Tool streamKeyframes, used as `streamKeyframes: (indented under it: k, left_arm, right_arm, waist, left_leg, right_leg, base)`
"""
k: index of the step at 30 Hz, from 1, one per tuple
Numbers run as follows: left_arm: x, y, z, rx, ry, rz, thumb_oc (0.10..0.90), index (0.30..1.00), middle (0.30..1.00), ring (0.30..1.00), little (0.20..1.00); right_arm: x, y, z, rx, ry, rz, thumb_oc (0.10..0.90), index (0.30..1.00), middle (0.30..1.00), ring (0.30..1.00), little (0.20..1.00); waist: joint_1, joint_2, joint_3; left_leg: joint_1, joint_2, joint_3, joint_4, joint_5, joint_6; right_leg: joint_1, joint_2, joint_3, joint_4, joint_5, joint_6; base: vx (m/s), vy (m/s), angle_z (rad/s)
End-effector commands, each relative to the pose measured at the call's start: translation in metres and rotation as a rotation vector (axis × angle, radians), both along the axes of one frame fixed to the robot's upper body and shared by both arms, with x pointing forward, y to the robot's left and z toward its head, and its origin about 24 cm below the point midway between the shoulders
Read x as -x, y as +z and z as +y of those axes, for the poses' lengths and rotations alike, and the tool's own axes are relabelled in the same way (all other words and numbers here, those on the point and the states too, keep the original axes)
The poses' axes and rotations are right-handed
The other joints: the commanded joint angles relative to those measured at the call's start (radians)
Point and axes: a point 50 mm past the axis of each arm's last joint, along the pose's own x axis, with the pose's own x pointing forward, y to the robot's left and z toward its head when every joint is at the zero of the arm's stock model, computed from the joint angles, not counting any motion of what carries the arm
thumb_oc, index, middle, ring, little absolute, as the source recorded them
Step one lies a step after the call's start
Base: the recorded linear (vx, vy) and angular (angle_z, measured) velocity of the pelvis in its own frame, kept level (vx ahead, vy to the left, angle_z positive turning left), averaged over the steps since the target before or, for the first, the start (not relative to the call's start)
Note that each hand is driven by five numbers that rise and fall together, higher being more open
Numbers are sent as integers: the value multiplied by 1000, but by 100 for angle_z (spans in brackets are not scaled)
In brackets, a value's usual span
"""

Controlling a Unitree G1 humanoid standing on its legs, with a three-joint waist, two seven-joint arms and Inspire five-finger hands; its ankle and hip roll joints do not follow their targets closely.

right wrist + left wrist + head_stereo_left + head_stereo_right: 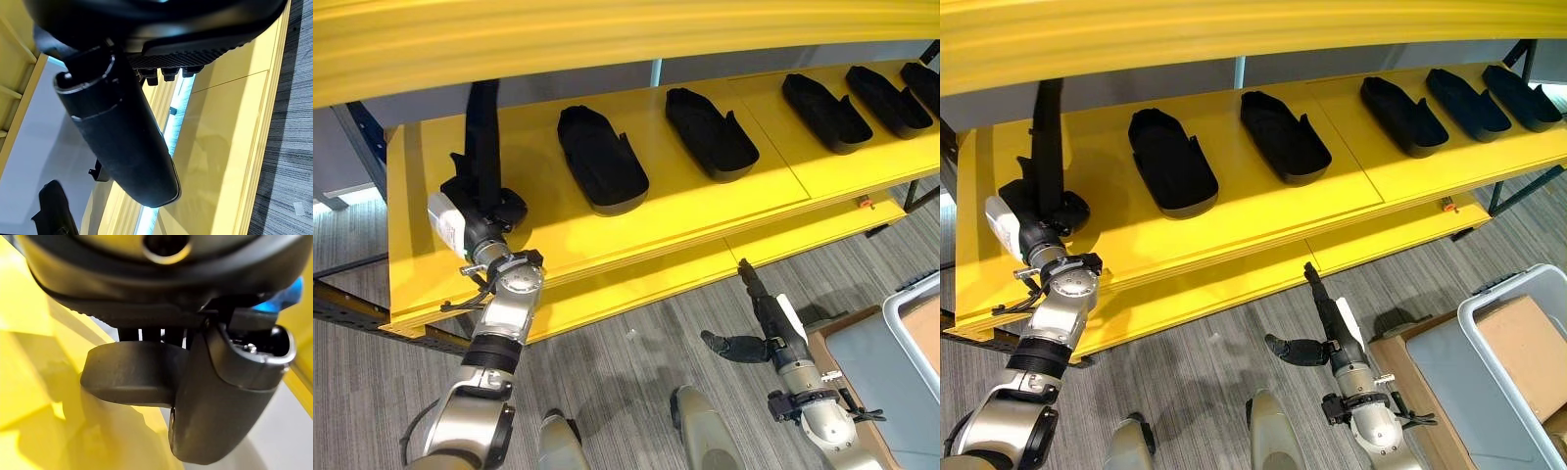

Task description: Move parts from the plastic box to the shelf.

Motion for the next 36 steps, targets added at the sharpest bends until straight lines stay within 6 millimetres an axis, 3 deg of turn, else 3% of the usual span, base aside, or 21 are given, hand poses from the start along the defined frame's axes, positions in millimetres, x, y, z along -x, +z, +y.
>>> streamKeyframes:
  k: [1, 12, 24, 36]
  left_arm:
    - [-12, 81, 2, -76, 33, -306, 400, 300, 300, 300, 300]
    - [-15, 80, 12, -39, 52, -270, 400, 300, 300, 300, 300]
    - [-13, 77, 28, -132, 80, -180, 400, 300, 300, 300, 300]
    - [-11, 50, 39, -183, 79, -14, 400, 300, 300, 300, 300]
  right_arm:
    - [-5, 47, 10, -8, 85, -254, 900, 1000, 1000, 1000, 1000]
    - [-8, 51, 15, 12, 126, -269, 900, 1000, 1000, 1000, 1000]
    - [-10, 54, 16, 32, 154, -275, 900, 1000, 1000, 1000, 1000]
    - [-10, 57, 18, 49, 176, -282, 900, 1000, 1000, 1000, 1000]
  waist:
    - [3, -3, -55]
    - [21, -10, -43]
    - [37, -12, -22]
    - [55, -4, -3]
  left_leg:
    - [22, 20, 15, 34, -11, 44]
    - [19, 12, 0, 30, -7, 49]
    - [13, 3, -6, 36, -9, 57]
    - [28, -6, -8, 30, -10, 61]
  right_leg:
    - [46, 10, -9, -47, 26, -52]
    - [50, 4, -21, -38, 22, -53]
    - [47, -3, -24, -32, 20, -52]
    - [62, -12, -25, -30, 12, -53]
  base:
    - [0, 0, 0]
    - [5, -4, 4]
    - [0, 0, 0]
    - [0, 0, 0]
